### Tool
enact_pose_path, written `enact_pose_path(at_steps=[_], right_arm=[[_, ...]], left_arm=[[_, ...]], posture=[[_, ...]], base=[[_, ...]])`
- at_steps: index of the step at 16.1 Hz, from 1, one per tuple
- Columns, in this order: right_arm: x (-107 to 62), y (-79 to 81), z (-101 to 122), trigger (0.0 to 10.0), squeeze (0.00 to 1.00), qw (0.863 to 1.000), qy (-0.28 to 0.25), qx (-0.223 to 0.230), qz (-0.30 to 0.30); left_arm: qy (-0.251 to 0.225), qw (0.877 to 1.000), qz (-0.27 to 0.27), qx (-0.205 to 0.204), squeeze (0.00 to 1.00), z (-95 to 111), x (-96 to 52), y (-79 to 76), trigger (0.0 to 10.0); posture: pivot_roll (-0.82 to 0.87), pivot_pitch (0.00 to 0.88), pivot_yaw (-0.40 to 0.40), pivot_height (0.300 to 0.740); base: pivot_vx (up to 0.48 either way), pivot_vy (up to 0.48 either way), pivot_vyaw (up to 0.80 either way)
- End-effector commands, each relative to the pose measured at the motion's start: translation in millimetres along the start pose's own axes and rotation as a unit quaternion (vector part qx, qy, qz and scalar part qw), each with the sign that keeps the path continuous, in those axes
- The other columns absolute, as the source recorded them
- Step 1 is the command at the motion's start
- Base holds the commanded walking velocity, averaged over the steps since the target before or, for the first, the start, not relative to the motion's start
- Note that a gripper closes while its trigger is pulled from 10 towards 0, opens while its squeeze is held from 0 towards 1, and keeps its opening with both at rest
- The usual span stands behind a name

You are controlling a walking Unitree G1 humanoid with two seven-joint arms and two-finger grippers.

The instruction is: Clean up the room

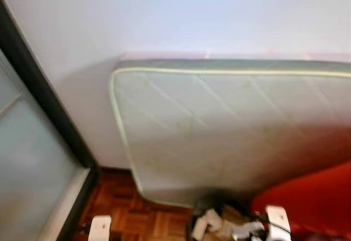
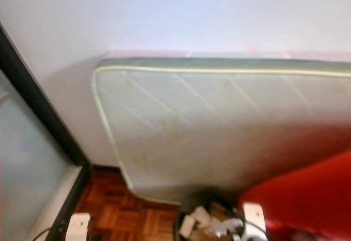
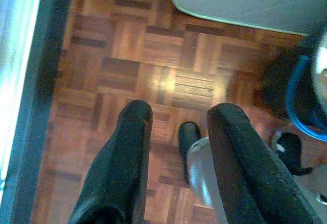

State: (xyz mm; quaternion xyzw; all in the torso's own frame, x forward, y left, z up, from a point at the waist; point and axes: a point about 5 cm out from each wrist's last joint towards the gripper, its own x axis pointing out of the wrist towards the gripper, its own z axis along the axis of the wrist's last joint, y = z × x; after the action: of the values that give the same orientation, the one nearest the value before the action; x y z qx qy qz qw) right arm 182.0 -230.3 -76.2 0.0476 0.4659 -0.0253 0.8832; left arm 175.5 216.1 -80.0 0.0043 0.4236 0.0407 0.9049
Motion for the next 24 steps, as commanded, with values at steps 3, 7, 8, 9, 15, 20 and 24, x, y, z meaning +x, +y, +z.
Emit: enact_pose_path(at_steps=[3, 7, 8, 9, 15, 20, 24], right_arm=[[2.2, 6.0, 14.6, 10.0, 0.00, 0.999, -0.039, 0.011, 0.010], [2.7, 11.7, 22.4, 10.0, 0.00, 0.997, -0.069, 0.010, 0.032], [2.7, 12.4, 26.3, 10.0, 0.00, 0.996, -0.083, 0.017, 0.031], [2.8, 12.8, 28.1, 10.0, 0.00, 0.995, -0.088, 0.018, 0.031], [2.5, 13.7, 35.5, 10.0, 0.00, 0.993, -0.113, 0.031, 0.035], [5.0, 38.4, 42.0, 10.0, 0.00, 0.987, -0.148, 0.017, 0.055], [8.2, 66.4, 29.6, 10.0, 0.00, 0.990, -0.127, -0.013, 0.059]], left_arm=[[-0.011, 1.000, 0.009, -0.007, 0.00, 2.0, -0.2, 2.4, 10.0], [-0.028, 0.999, 0.022, -0.021, 0.00, 13.5, 2.1, 5.5, 10.0], [-0.034, 0.999, 0.022, -0.018, 0.00, 17.8, 3.0, 5.7, 10.0], [-0.038, 0.999, 0.023, -0.019, 0.00, 20.2, 3.4, 5.9, 10.0], [-0.065, 0.996, 0.039, -0.049, 0.00, 33.7, 4.7, 12.0, 10.0], [-0.080, 0.994, 0.038, -0.058, 0.00, 33.3, 4.1, 7.3, 10.0], [-0.091, 0.993, 0.039, -0.064, 0.00, 35.7, 4.2, 4.0, 10.0]], posture=[[-0.01, 0.008, 0.000, 0.740], [-0.02, 0.009, 0.014, 0.740], [-0.01, 0.011, 0.014, 0.740], [0.00, 0.011, 0.014, 0.740], [0.03, 0.035, 0.006, 0.740], [0.02, 0.078, 0.003, 0.740], [0.04, 0.049, -0.010, 0.725]], base=[[0.000, 0.000, 0.00], [0.000, 0.000, 0.00], [0.000, 0.000, 0.00], [0.000, 0.000, 0.00], [0.000, 0.000, 0.00], [0.000, 0.000, 0.00], [0.000, 0.000, 0.00]])
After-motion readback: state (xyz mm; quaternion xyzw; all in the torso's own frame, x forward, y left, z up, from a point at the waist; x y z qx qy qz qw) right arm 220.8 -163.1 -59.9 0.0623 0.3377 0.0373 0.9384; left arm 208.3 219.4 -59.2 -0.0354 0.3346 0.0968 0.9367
